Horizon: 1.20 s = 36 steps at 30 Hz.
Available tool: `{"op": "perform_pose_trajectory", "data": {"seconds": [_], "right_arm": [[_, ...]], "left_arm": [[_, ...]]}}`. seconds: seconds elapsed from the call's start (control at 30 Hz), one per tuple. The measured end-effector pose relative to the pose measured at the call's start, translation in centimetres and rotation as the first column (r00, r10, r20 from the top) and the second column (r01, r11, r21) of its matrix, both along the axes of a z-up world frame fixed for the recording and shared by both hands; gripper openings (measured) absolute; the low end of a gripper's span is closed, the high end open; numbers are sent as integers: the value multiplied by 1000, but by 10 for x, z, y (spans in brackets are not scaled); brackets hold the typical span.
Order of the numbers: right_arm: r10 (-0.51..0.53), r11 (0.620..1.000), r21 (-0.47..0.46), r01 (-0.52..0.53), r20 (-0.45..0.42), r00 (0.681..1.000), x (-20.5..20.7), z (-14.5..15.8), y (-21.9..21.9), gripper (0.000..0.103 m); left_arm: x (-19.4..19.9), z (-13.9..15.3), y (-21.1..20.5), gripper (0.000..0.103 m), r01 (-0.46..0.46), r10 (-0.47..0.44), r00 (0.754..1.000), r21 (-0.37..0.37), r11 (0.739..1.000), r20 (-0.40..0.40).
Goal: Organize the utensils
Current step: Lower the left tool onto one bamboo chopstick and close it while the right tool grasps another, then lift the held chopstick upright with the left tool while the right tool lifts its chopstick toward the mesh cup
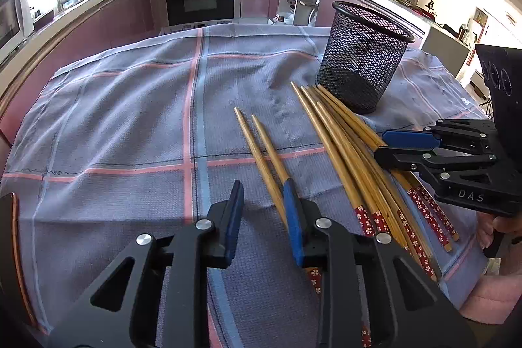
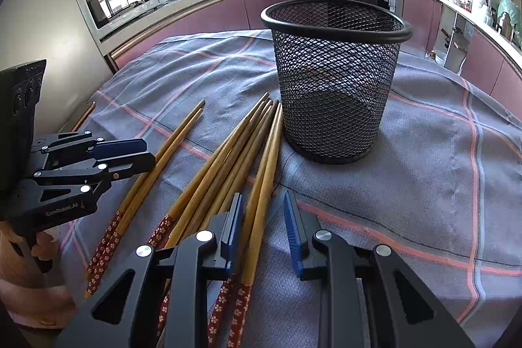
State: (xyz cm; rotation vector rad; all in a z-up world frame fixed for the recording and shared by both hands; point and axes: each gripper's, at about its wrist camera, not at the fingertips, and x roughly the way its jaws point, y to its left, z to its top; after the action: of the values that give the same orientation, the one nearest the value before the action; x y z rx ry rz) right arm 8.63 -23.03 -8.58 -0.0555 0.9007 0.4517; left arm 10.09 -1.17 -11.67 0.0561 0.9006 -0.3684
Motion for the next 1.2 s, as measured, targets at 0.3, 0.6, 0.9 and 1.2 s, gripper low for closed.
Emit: {"op": "perform_pose_trajectory", "data": {"seconds": [0.3, 0.6, 0.9, 1.2], "right_arm": [[12, 998, 69, -10, -29, 1000, 0, -1, 0, 8], [19, 995, 98, -19, 0, 1000, -5, 11, -6, 6], [37, 993, 109, -42, 48, 998, -13, 24, -8, 6], [50, 989, 135, -64, 101, 994, -20, 41, -14, 6]], "left_arm": [[3, -3, -4, 12, 29, -29, 999, -21, 999, -25], [5, -4, -7, 15, 26, -25, 999, 20, 999, -31], [8, -3, -13, 8, -17, 18, 1000, 50, 999, -23], [3, 14, -3, 7, -39, 39, 999, 6, 999, 2]]}}
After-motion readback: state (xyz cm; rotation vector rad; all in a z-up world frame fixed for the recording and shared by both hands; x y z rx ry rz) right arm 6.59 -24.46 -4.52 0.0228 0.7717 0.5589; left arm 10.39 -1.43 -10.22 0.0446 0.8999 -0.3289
